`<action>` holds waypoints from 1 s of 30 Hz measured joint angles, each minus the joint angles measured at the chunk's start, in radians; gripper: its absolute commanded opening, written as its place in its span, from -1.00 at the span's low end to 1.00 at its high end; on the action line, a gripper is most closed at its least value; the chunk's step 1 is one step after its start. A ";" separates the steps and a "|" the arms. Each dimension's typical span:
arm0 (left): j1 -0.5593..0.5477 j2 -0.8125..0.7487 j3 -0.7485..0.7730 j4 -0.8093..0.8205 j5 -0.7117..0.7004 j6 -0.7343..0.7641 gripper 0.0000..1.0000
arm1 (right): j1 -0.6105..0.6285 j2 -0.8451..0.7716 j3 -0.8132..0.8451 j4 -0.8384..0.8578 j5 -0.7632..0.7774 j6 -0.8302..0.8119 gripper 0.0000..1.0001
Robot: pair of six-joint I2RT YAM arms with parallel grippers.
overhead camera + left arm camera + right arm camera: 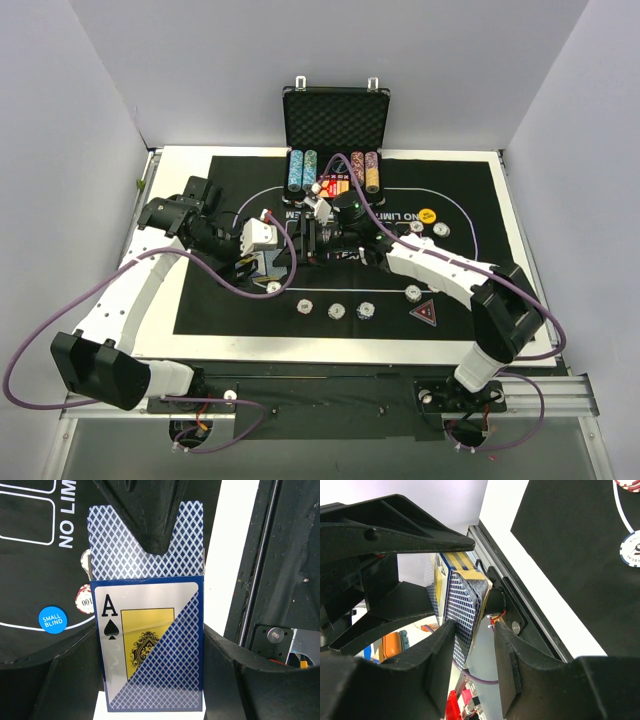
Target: Distribute texas hold em gaming equipment
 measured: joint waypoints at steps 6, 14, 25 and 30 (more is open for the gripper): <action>0.000 -0.002 -0.001 0.003 0.002 -0.003 -0.92 | -0.014 -0.024 -0.013 -0.019 0.005 -0.018 -0.42; 0.000 -0.006 -0.009 0.020 0.010 -0.008 -0.92 | -0.038 -0.063 -0.031 -0.050 0.015 -0.032 -0.49; 0.000 -0.011 -0.038 0.031 0.014 -0.008 -0.93 | -0.060 -0.109 -0.046 -0.093 0.029 -0.042 -0.73; 0.000 -0.011 -0.047 0.034 0.014 -0.008 -0.93 | -0.076 -0.137 -0.047 -0.096 0.030 -0.037 -0.96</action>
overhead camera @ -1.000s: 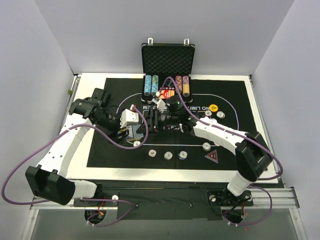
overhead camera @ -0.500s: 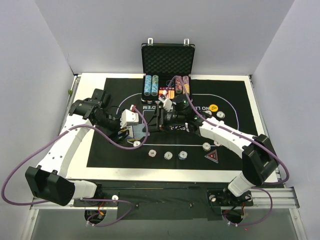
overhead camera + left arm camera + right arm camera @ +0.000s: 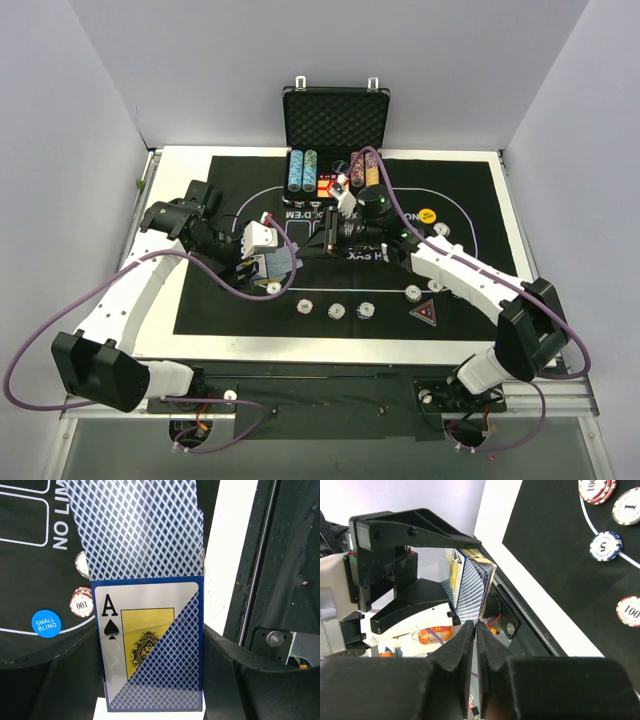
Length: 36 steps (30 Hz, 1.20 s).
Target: Distribute texas hold em gaming equipment
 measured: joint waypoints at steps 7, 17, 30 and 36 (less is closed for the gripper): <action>0.000 0.000 -0.001 0.000 -0.001 0.000 -0.93 | -0.043 -0.029 -0.016 0.010 0.000 0.027 -1.00; 0.000 0.000 -0.001 -0.001 -0.004 0.001 -0.93 | -0.111 -0.029 -0.036 0.019 -0.009 0.048 -1.00; 0.000 -0.006 -0.001 -0.008 -0.011 0.002 -0.92 | -0.203 0.148 0.026 0.201 -0.018 0.134 -1.00; 0.000 -0.006 0.000 -0.017 -0.012 0.001 -0.93 | -0.170 0.470 0.210 0.293 0.018 0.179 -1.00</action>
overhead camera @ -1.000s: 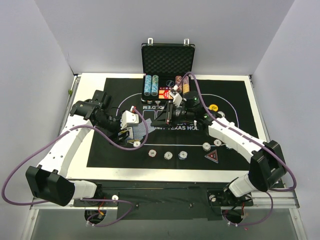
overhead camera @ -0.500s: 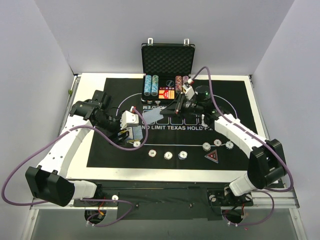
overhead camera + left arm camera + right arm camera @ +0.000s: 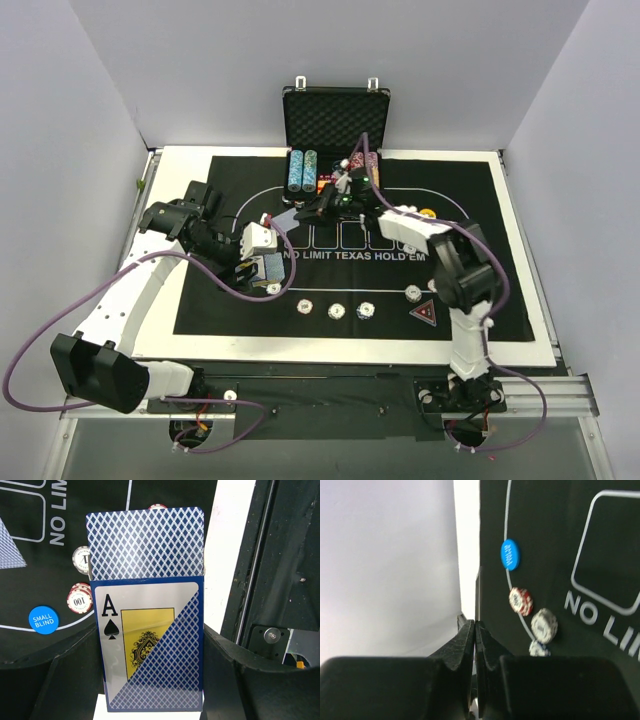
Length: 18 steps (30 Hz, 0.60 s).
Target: Distribute texas hold em gaming equipment
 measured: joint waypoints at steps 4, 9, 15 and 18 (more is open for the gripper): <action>0.001 0.000 0.001 -0.005 0.000 0.000 -0.93 | 0.049 0.168 0.188 -0.100 0.073 -0.056 -1.00; 0.001 0.000 0.001 -0.007 0.000 0.000 -0.93 | 0.101 0.259 0.329 -0.190 0.184 -0.108 -1.00; 0.001 0.000 0.002 -0.015 0.000 0.000 -0.93 | 0.148 0.279 0.328 -0.246 0.291 -0.148 -1.00; 0.001 0.000 0.006 -0.018 0.001 0.001 -0.93 | 0.166 0.296 0.304 -0.257 0.338 -0.160 -1.00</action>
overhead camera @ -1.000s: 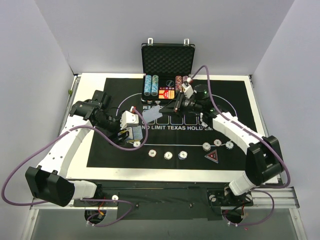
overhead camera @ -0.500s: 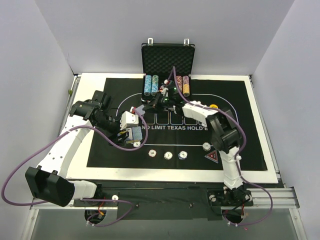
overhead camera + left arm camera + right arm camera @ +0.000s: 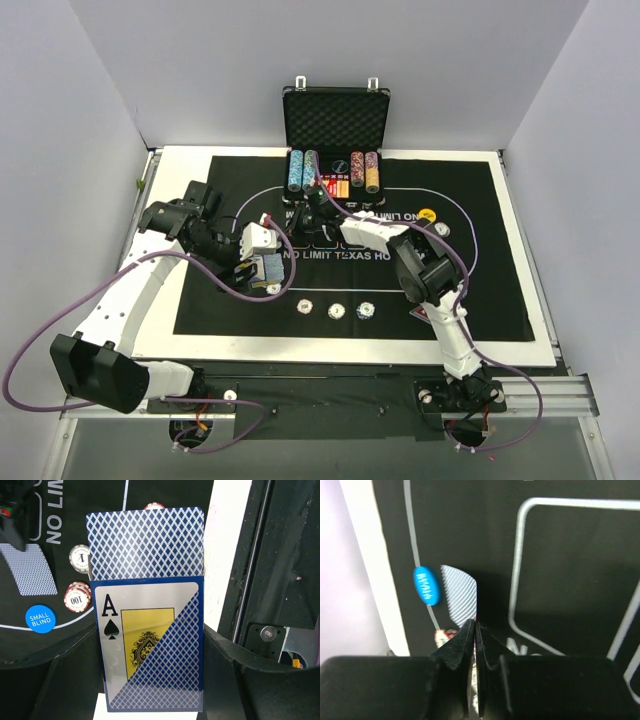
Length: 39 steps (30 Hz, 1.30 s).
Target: Distribute texas hold em gaming equipment
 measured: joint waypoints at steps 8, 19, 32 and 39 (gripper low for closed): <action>0.000 0.000 0.001 -0.007 0.000 0.000 -0.93 | 0.011 0.043 -0.005 -0.026 0.055 -0.014 -0.57; 0.000 -0.005 0.001 -0.011 -0.001 0.003 -0.93 | 0.008 -0.087 -0.133 -0.055 0.081 -0.071 0.07; 0.000 -0.012 0.001 -0.014 -0.004 0.006 -0.92 | -0.034 -0.741 -0.544 0.077 -0.065 0.014 0.71; 0.000 -0.012 0.001 -0.014 -0.004 0.006 -0.92 | 0.057 -0.760 -0.544 0.065 -0.141 -0.001 0.71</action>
